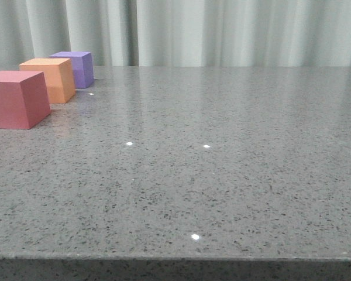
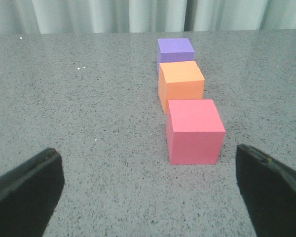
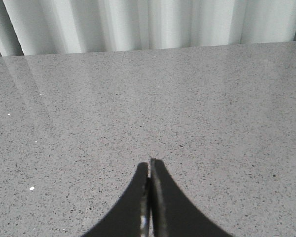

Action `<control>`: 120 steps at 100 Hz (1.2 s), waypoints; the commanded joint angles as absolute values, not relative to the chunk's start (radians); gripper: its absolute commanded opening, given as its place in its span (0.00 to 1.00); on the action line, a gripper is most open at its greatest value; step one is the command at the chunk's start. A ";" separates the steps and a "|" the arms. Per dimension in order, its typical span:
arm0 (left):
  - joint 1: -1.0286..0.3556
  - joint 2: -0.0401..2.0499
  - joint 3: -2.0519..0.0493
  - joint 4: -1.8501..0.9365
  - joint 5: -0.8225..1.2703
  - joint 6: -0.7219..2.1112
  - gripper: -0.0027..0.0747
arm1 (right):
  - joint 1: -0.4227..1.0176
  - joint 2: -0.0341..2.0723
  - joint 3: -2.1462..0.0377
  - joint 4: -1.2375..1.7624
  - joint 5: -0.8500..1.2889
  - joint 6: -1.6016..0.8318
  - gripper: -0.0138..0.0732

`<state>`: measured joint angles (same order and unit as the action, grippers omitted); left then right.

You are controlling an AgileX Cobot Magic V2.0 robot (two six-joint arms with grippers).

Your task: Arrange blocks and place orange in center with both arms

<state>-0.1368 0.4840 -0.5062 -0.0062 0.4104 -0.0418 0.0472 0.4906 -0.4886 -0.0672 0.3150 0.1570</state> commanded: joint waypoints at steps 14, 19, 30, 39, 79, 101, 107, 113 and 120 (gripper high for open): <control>-0.135 0.392 -0.495 -0.008 0.355 -0.042 0.57 | 0.043 0.493 -0.517 -0.073 0.235 0.155 0.08; -0.135 0.388 -0.495 -0.008 0.357 -0.042 0.45 | 0.043 0.493 -0.517 -0.073 0.235 0.155 0.08; -0.135 0.388 -0.495 -0.008 0.362 -0.042 0.16 | 0.043 0.493 -0.517 -0.073 0.235 0.155 0.08; -0.135 0.388 -0.495 -0.008 0.362 -0.042 0.01 | 0.043 0.493 -0.517 -0.073 0.235 0.155 0.08; -0.135 0.388 -0.495 -0.008 0.364 -0.042 0.01 | 0.043 0.493 -0.517 -0.073 0.235 0.155 0.08; -0.135 0.388 -0.495 -0.008 0.364 -0.042 0.01 | 0.043 0.493 -0.517 -0.073 0.235 0.155 0.08; -0.135 0.388 -0.495 -0.008 0.364 -0.042 0.01 | 0.043 0.493 -0.517 -0.073 0.235 0.155 0.08; -0.148 0.388 -0.495 -0.008 0.361 -0.042 0.01 | 0.043 0.493 -0.517 -0.073 0.235 0.155 0.08; -0.150 0.388 -0.495 -0.008 0.343 -0.042 0.01 | 0.043 0.493 -0.517 -0.073 0.235 0.155 0.08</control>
<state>-0.1390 0.3820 -0.4697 -0.0062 0.4367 -0.0402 0.0472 0.4906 -0.4886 -0.0672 0.3150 0.1570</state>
